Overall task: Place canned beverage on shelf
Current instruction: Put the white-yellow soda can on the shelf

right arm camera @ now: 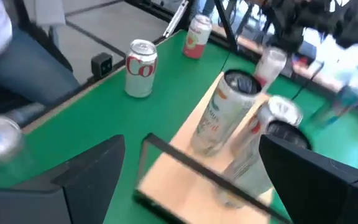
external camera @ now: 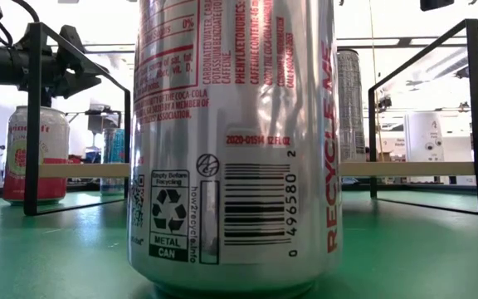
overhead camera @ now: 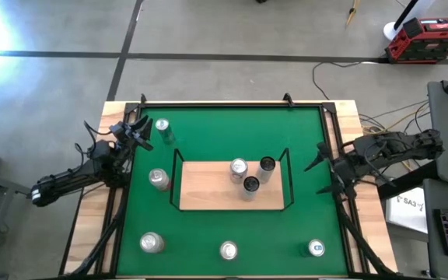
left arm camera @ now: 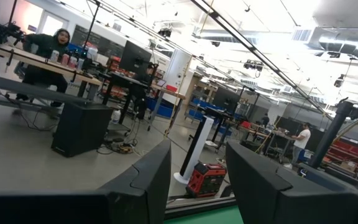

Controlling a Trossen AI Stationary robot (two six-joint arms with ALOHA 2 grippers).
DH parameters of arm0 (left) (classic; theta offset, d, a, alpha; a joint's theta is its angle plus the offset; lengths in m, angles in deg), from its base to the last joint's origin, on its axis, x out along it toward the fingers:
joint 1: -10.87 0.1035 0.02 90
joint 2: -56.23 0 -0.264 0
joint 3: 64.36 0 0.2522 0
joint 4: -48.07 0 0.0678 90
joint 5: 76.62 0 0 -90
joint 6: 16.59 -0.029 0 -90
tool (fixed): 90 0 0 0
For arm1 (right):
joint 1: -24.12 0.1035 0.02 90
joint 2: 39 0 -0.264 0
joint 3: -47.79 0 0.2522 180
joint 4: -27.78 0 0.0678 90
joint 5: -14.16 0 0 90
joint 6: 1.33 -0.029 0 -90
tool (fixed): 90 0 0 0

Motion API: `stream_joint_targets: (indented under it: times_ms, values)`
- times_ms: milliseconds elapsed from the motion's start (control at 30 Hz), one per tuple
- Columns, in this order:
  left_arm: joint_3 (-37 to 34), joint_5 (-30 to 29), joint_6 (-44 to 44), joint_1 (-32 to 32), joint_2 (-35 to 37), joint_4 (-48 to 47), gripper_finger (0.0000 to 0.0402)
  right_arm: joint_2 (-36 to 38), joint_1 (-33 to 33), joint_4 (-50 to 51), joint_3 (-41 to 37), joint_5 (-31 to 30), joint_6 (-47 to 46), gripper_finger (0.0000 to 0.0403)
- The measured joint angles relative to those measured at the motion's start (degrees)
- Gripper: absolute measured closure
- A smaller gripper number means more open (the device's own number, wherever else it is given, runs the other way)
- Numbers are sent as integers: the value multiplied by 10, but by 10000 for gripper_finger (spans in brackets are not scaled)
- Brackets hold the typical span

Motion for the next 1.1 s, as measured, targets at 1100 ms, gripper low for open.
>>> stream_joint_targets:
  times_ms: [1100]
  values:
    - [0, 0, 0, 0, 0, -6, 264, -222, 107, 153, 52, 66, -590, 39]
